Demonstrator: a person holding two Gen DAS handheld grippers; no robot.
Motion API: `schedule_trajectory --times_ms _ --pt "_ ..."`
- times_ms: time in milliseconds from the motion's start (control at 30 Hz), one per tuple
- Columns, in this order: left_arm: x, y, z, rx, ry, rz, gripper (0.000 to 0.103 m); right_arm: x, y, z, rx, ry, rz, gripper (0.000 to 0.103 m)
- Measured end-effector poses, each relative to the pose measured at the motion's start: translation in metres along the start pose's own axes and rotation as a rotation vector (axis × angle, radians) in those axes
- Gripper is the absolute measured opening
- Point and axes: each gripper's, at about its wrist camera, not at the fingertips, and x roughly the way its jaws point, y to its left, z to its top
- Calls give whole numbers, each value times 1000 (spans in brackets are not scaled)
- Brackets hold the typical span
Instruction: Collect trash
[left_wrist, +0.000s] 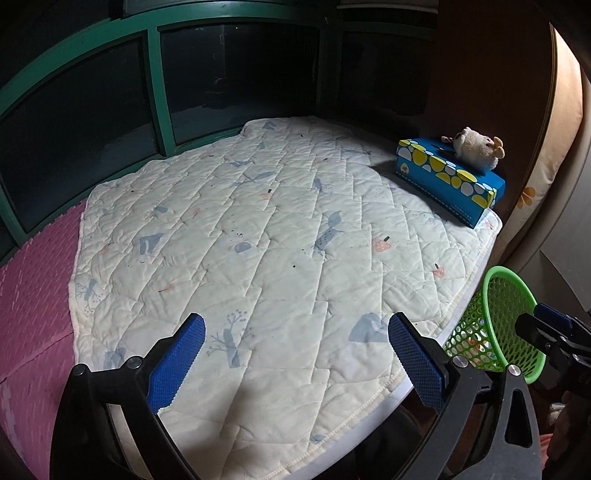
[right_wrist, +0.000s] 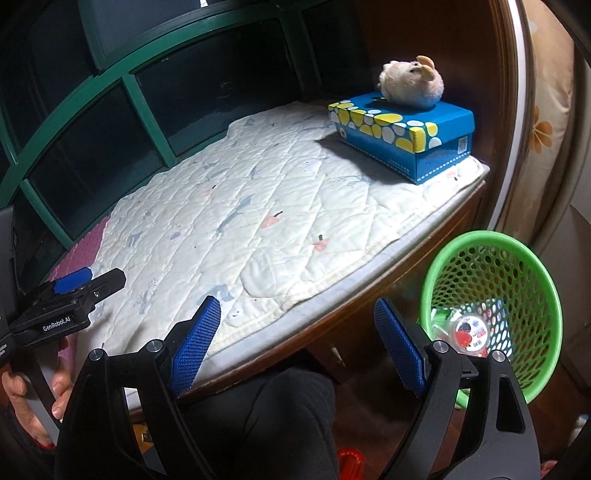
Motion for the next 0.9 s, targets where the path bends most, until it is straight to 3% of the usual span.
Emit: schedule_trajectory --times_ms 267,900 --pt "-13 0 -4 22 -58 87 96 -8 10 -1 -8 -31 1 87" --pt "-33 3 -13 -3 -72 111 96 -28 25 -4 -44 -88 -23 90"
